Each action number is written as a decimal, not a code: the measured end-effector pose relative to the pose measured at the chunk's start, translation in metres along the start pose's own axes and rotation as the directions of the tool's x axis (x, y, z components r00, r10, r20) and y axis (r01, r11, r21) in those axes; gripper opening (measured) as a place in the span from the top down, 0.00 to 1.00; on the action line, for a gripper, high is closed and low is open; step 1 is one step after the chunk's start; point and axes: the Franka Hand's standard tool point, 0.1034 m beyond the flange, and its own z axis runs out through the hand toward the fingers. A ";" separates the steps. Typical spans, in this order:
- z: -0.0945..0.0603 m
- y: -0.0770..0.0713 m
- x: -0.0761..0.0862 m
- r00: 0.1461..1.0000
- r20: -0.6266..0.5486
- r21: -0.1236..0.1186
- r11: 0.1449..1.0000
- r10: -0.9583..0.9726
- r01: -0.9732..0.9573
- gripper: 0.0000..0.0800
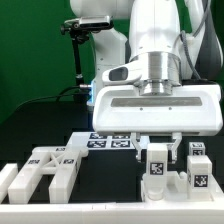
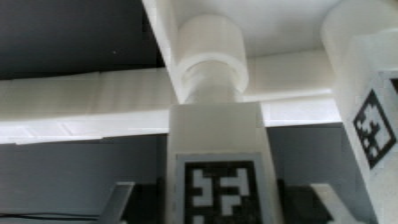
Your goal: Assemble chair
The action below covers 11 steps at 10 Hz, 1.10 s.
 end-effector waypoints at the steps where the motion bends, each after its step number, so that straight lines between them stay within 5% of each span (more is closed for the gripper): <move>1: 0.001 0.000 -0.001 1.000 -0.003 -0.001 1.000 -0.001 0.001 0.64; 6: 0.009 0.003 -0.010 1.000 -0.006 -0.011 1.000 -0.009 0.009 0.64; 7: 0.010 0.003 -0.012 1.000 0.005 -0.010 1.000 -0.009 0.009 0.53; 8: 0.010 0.003 -0.012 1.000 0.008 -0.010 1.000 -0.009 0.009 0.53; 9: 0.010 0.003 -0.012 1.000 0.008 -0.010 1.000 -0.009 0.009 0.31; 10: 0.010 0.003 -0.012 1.000 0.008 -0.011 1.000 -0.009 0.009 0.31; 11: 0.010 0.003 -0.013 1.000 0.008 -0.011 1.000 -0.009 0.009 0.21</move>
Offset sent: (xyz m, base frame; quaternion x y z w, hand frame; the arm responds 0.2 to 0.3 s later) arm 0.0036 0.0037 -0.0137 -0.0020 0.0198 0.0093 0.9998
